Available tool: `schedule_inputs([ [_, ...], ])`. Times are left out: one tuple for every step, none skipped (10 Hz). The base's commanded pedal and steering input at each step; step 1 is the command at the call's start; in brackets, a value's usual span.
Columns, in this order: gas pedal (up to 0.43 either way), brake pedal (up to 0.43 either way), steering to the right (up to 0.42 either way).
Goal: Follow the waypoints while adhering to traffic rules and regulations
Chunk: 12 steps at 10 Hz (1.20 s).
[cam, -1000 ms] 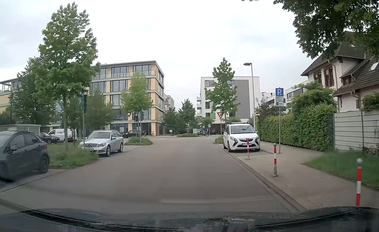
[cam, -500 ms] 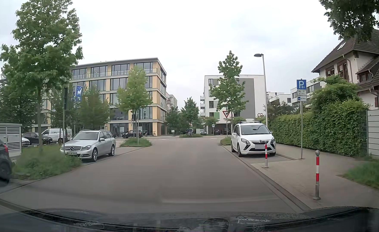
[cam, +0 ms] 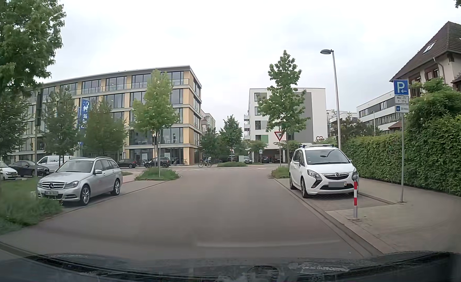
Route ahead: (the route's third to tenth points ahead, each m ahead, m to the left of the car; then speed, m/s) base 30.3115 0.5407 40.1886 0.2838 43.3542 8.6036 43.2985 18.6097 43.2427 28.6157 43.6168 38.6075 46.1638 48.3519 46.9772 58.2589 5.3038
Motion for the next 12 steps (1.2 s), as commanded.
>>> schedule_inputs([
  [0.067, 0.000, -0.002],
  [0.059, 0.000, -0.001],
  [0.059, 0.000, -0.001],
  [0.047, 0.000, -0.001],
  [0.039, 0.000, -0.001],
  [0.039, 0.000, -0.001],
  [0.039, 0.000, -0.001],
  [0.039, 0.000, -0.001],
  [0.039, 0.000, -0.002],
  [0.039, 0.000, -0.002],
  [0.039, 0.000, -0.002],
  [0.039, 0.000, -0.001],
])
